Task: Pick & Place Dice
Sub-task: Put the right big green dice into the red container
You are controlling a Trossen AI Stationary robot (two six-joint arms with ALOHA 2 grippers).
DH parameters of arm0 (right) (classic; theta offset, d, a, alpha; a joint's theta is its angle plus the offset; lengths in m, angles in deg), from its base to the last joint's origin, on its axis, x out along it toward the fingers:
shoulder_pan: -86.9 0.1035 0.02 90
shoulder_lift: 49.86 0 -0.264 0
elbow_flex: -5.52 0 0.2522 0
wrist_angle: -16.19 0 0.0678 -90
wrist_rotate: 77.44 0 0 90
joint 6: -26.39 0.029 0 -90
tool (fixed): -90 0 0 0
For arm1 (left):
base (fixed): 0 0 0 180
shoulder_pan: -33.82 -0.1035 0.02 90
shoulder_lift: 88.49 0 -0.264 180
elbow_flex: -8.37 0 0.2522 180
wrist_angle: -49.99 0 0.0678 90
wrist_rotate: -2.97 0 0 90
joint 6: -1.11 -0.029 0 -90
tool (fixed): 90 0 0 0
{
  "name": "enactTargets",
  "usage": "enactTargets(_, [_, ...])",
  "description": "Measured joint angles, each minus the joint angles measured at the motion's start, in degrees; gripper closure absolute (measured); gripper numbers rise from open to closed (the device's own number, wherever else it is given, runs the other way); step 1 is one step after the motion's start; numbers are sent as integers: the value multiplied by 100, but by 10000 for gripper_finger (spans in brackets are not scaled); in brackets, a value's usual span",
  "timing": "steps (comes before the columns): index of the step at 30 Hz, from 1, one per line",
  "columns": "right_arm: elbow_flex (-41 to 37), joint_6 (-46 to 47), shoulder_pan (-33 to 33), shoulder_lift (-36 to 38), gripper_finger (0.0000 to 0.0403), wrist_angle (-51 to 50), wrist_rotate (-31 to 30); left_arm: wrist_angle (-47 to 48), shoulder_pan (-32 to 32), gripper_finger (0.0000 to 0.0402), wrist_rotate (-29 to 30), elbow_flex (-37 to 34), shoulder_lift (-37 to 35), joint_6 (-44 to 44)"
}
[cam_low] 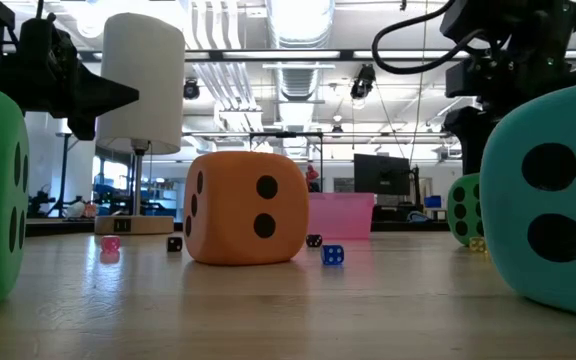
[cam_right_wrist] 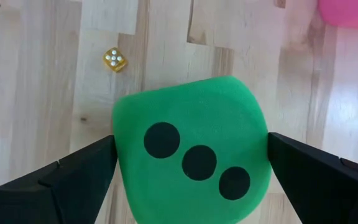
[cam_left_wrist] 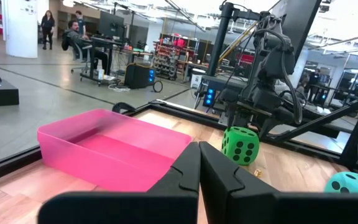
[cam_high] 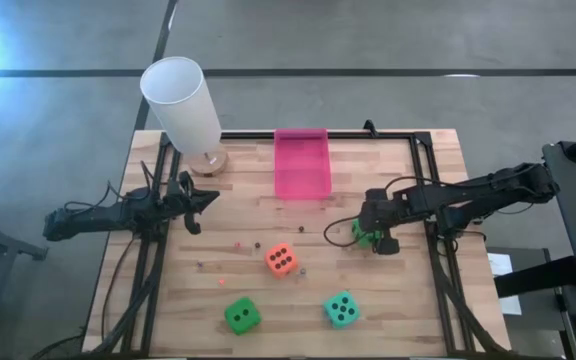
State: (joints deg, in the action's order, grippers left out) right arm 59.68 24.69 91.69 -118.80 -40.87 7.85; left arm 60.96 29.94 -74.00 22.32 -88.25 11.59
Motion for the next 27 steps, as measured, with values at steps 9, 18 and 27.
enactTargets(9, [224, -22, 11, -22, 3, -201, 159, -2, 1, 395, 0, 0, 0, 0])
enactTargets(18, [329, 45, 8, -22, 3, -294, 255, -1, 0, 395, 2, 0, 0, 0])
enactTargets(27, [329, 63, 7, -20, 3, -256, 222, 0, 2, 395, 0, 0, 0, 0])
